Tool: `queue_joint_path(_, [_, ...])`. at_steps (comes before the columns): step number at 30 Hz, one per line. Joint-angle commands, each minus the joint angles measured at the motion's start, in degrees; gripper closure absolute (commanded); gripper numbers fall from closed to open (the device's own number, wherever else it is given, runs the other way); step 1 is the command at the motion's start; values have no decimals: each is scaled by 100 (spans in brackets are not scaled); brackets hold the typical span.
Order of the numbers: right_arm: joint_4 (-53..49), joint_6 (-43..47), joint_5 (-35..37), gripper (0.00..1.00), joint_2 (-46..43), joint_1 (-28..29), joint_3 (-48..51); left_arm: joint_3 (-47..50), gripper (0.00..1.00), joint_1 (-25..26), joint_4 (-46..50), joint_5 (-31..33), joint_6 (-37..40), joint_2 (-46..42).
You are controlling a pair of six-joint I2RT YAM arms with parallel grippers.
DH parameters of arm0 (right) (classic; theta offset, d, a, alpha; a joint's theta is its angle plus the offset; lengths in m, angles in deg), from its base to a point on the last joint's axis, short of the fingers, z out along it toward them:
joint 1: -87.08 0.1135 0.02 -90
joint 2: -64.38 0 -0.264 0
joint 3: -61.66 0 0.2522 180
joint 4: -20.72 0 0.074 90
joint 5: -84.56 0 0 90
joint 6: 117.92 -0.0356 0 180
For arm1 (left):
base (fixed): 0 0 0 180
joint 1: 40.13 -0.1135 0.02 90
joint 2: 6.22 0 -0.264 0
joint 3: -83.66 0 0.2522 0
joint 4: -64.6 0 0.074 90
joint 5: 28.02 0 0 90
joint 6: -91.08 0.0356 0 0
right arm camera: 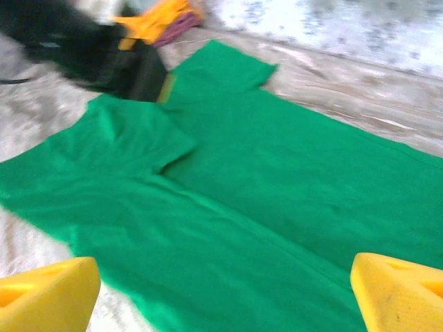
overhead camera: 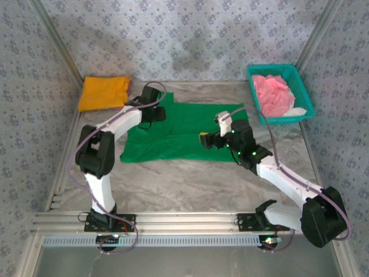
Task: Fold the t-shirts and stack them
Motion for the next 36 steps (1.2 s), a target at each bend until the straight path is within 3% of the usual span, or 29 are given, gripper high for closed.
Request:
queue_joint_path(1, [213, -848, -28, 2, -56, -535, 35, 623, 32, 17, -537, 311, 14, -1284])
queue_joint_path(4, [65, -1388, -128, 7, 246, -990, -23, 1072, 31, -103, -289, 341, 25, -1647])
queue_joint_path(6, [-88, -1688, -291, 20, 521, -1255, -112, 1383, 34, -211, -152, 321, 25, -1717])
queue_joint_path(7, [-214, -1811, -326, 32, 667, -1353, -167, 1584, 40, -262, -138, 303, -5, -1754])
queue_joint_path(8, [-349, -1933, -345, 56, 834, -1453, -225, 1819, 47, -308, -175, 233, -40, -1775])
queue_joint_path(10, [-583, -2162, -347, 97, 1123, -1608, -294, 2110, 52, -370, -285, 87, -97, -1778])
queue_joint_path(11, [-663, -2237, -393, 100, 1261, -1673, -303, 2238, 56, -384, -308, 36, -132, -1741])
queue_joint_path(17, [-1255, -2366, -11, 100, 1756, -1801, -374, 2675, 54, -522, -592, -349, -318, -1423])
queue_joint_path(27, [-1386, -2783, -195, 100, 2076, -2315, 148, 3459, 49, -663, -666, -442, -548, -1467])
queue_joint_path(36, [-1965, -2867, -294, 100, 1276, -2456, 694, 4244, 49, -899, -447, -571, -723, -1881])
